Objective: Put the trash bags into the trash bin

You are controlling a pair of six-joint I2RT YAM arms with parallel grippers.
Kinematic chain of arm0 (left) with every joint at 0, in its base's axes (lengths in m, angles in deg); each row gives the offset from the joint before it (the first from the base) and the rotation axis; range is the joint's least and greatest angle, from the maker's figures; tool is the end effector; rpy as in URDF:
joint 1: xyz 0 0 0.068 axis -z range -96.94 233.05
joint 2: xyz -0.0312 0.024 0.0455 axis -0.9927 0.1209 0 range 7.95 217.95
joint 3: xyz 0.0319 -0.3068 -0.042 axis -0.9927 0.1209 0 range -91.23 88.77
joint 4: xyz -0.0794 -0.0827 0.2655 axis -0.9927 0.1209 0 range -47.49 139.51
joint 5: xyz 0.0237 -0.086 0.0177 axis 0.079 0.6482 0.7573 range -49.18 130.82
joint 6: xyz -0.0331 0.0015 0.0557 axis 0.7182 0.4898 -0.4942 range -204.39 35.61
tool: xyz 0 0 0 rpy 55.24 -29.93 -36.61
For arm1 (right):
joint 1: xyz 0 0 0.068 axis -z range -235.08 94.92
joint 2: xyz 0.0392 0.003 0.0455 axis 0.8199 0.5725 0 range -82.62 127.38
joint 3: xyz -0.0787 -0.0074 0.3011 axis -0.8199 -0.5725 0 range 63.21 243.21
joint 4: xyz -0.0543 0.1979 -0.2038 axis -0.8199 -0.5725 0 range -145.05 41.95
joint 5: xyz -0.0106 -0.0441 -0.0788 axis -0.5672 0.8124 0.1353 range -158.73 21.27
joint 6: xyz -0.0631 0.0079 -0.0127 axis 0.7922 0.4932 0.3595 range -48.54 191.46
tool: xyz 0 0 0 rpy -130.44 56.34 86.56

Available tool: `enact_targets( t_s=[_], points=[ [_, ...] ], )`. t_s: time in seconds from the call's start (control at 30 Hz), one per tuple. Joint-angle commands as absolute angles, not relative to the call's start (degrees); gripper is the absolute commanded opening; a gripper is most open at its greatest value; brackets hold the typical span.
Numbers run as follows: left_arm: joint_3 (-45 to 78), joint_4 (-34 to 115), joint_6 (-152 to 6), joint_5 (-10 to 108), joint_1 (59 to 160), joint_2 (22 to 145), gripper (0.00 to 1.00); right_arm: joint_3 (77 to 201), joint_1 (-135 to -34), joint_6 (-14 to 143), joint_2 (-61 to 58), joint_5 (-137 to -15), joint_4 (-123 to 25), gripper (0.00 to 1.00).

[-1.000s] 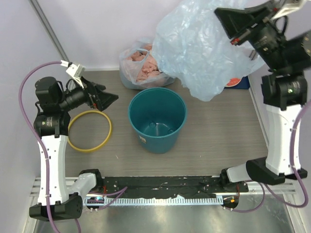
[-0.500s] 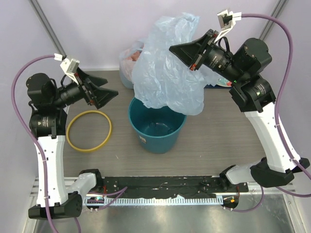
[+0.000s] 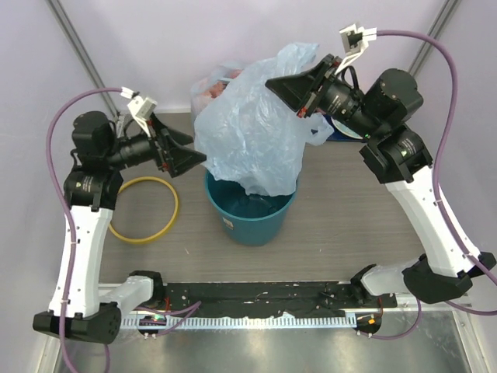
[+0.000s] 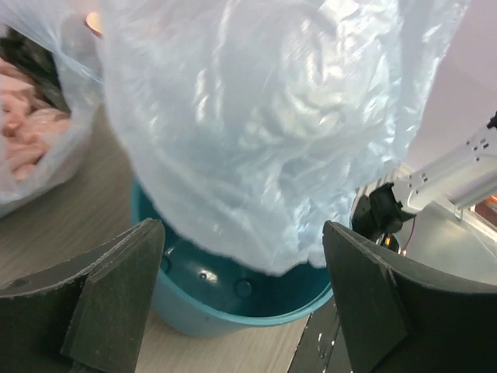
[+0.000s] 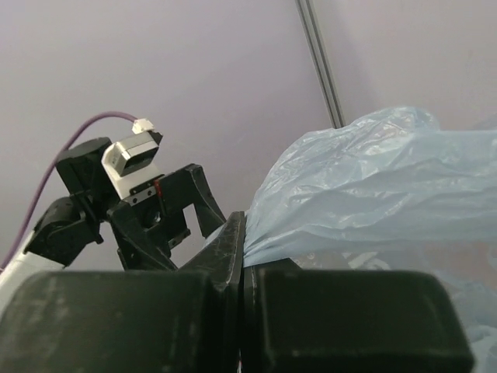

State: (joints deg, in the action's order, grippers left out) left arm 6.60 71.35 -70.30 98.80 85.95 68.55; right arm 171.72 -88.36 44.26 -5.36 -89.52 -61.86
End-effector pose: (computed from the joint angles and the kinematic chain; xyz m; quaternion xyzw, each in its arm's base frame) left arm 0.2017 -0.0531 0.5219 0.2547 0.6846 -0.4451 0.5180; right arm 0.2178 0.1644 0.6397 -0.1762 0.5734 0.4917 0.6312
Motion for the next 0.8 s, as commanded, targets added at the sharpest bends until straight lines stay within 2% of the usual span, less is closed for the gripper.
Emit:
enact_targets(
  t_s=[0.0, 0.03, 0.07, 0.13, 0.17, 0.23, 0.27, 0.37, 0.4, 0.43, 0.5, 0.53, 0.67, 0.77],
  points=[
    [5.79, 79.06, -79.1, 91.46, 94.99, 70.17, 0.82, 167.19, -88.65, 47.63, -8.69, -88.06, -62.55, 0.01],
    [6.15, 80.12, -79.64, 90.41, 96.84, 70.61, 0.78, 166.58, -88.65, 48.34, -9.22, -87.63, -63.08, 0.01],
    [6.32, 80.82, -80.08, 87.78, 100.68, 71.23, 0.67, 165.53, -88.65, 48.87, -9.58, -87.54, -64.04, 0.01],
    [6.76, 82.84, -81.74, 84.17, 105.87, 73.5, 0.54, 164.82, -88.65, 50.19, -10.46, -87.53, -64.75, 0.01],
    [6.85, 83.55, -82.28, 83.11, 107.39, 74.3, 0.43, 164.47, -88.65, 50.54, -10.72, -87.54, -65.71, 0.01],
    [7.46, 84.95, -84.12, 78.98, 110.28, 76.58, 0.31, 164.03, -88.57, 51.51, -10.9, -87.54, -66.77, 0.01],
    [7.73, 85.57, -85.78, 77.58, 111.26, 77.2, 0.2, 163.15, -88.65, 51.77, -10.98, -87.54, -67.82, 0.01],
    [7.82, 89.7, -91.06, 71.6, 114.6, 80.28, 0.08, 159.13, -88.74, 52.57, -11.77, -87.89, -68.71, 0.01],
    [7.82, 91.45, -92.12, 70.19, 115.22, 80.9, 0.08, 157.8, -88.74, 52.65, -12.04, -88.06, -68.79, 0.01],
    [7.82, 92.07, -92.73, 69.92, 115.75, 81.42, 0.09, 156.65, -88.74, 52.66, -12.56, -88.15, -68.71, 0.01],
    [6.95, 92.95, -93.7, 69.31, 115.75, 82.13, 0.26, 153.58, -88.74, 52.66, -13.09, -88.68, -68.62, 0.01],
    [5.81, 94.87, -93.53, 68.43, 115.66, 82.13, 0.46, 152.61, -88.91, 52.66, -13.62, -88.77, -68.62, 0.01],
    [1.23, 95.78, -92.92, 76.4, 112.16, 78.02, 0.8, 148.92, -89.27, 53.44, -14.67, -89.03, -68.62, 0.01],
    [1.93, 90.6, -89.5, 77.21, 110.04, 71.07, 0.88, 148.38, -90.23, 53.71, -14.76, -90.17, -68.36, 0.01]
  ],
)
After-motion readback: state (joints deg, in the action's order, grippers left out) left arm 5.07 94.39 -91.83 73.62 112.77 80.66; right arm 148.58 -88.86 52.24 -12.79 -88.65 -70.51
